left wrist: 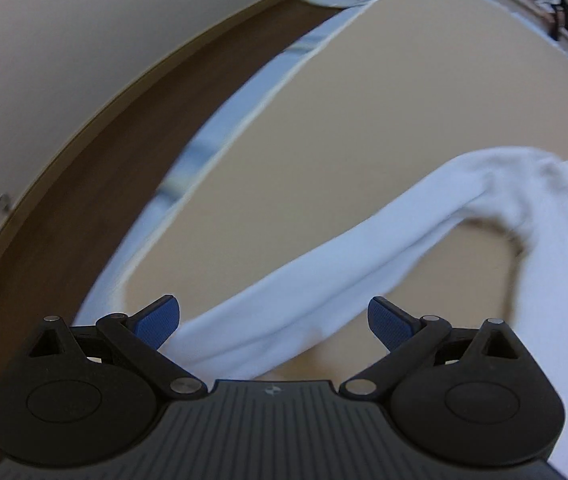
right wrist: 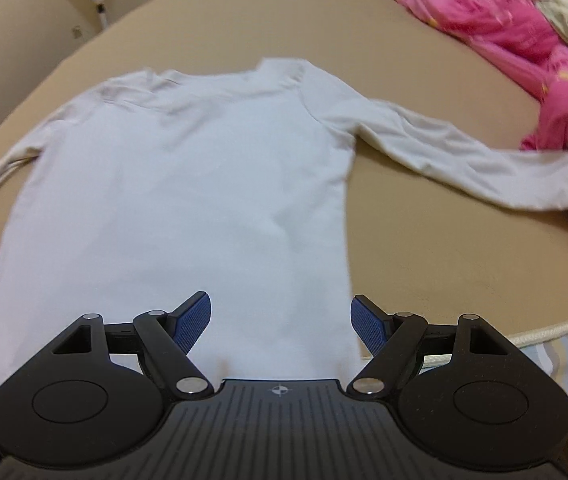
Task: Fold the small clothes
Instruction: 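Grasp the sleeve cuff with the left gripper and pull it outward to straighten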
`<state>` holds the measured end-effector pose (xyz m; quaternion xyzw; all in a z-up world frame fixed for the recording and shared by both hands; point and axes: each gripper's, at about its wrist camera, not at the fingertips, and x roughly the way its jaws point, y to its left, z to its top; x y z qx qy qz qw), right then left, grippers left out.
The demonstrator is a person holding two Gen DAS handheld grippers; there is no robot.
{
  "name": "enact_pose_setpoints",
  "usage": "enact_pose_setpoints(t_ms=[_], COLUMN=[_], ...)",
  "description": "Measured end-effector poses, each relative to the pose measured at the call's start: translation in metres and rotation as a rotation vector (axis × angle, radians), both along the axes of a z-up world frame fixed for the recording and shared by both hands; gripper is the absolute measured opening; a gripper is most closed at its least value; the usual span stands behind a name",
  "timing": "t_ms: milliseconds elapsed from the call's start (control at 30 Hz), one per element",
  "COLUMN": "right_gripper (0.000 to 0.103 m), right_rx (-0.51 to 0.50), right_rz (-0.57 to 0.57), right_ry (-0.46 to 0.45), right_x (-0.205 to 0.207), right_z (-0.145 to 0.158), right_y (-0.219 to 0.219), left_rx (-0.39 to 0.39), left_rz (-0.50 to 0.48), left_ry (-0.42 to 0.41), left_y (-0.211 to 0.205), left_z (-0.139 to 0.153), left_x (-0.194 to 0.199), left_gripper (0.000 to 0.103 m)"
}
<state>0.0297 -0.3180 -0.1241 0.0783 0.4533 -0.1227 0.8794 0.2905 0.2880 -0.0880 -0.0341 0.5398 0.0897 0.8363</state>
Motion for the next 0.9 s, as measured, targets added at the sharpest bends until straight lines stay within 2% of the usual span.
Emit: enact_pose_setpoints(t_ms=[100, 167, 300, 367, 400, 433, 467, 500, 533, 567, 633, 700, 767, 800, 833, 867, 900], right_gripper=[0.079, 0.079, 0.079, 0.079, 0.079, 0.079, 0.079, 0.079, 0.079, 0.079, 0.079, 0.079, 0.079, 0.079, 0.079, 0.079, 0.079], right_rx=[-0.041, -0.06, -0.092, -0.116, -0.124, -0.13, -0.135, -0.144, -0.155, -0.167, -0.186, -0.195, -0.204, -0.207, -0.21, -0.213, -0.213], right_rz=[0.035, 0.045, 0.062, 0.077, 0.085, 0.094, 0.106, 0.118, 0.128, 0.134, 0.144, 0.146, 0.148, 0.154, 0.162, 0.164, 0.167], right_ry=[-0.014, -0.023, -0.029, -0.02, -0.014, -0.008, -0.001, 0.004, 0.005, 0.004, 0.007, 0.011, 0.017, 0.021, 0.027, 0.03, 0.032], right_x=[-0.006, -0.011, -0.02, -0.023, -0.025, -0.026, -0.026, -0.026, -0.026, -0.025, -0.023, -0.02, -0.016, -0.014, -0.013, -0.011, -0.011], right_z=[0.015, 0.025, 0.037, 0.039, 0.04, 0.04, 0.04, 0.04, 0.041, 0.042, 0.044, 0.045, 0.045, 0.045, 0.044, 0.044, 0.044], right_y=[0.019, 0.031, 0.05, 0.059, 0.063, 0.067, 0.072, 0.077, 0.081, 0.085, 0.091, 0.095, 0.098, 0.099, 0.101, 0.102, 0.102], left_rx=[-0.076, -0.119, -0.066, -0.081, -0.09, -0.081, -0.041, -0.05, -0.094, -0.106, -0.077, -0.061, -0.072, -0.066, -0.061, -0.045, -0.031], left_rz=[0.06, 0.052, 0.01, 0.005, 0.014, 0.023, 0.045, 0.061, 0.076, 0.095, 0.101, 0.126, 0.193, 0.228, 0.259, 0.289, 0.307], left_ry=[0.008, 0.008, 0.025, 0.042, 0.041, 0.034, 0.03, 0.01, -0.011, -0.038, -0.088, -0.099, -0.096, -0.082, -0.064, -0.05, -0.055], left_y=[0.018, 0.036, 0.037, 0.033, 0.039, 0.04, 0.046, 0.053, 0.062, 0.07, 0.081, 0.097, 0.118, 0.126, 0.133, 0.139, 0.143], left_z=[-0.01, -0.018, -0.026, -0.042, -0.046, -0.056, -0.055, -0.048, -0.041, -0.03, -0.008, 0.011, 0.02, 0.021, 0.019, 0.017, 0.018], left_x=[-0.019, -0.026, -0.03, -0.031, -0.031, -0.029, -0.026, -0.023, -0.019, -0.014, 0.002, 0.024, 0.046, 0.056, 0.066, 0.073, 0.074], left_gripper=[0.101, 0.101, 0.101, 0.1, 0.084, 0.062, 0.025, 0.004, 0.004, 0.004, 0.004, 0.004, 0.007, 0.018, 0.041, 0.052, 0.068])
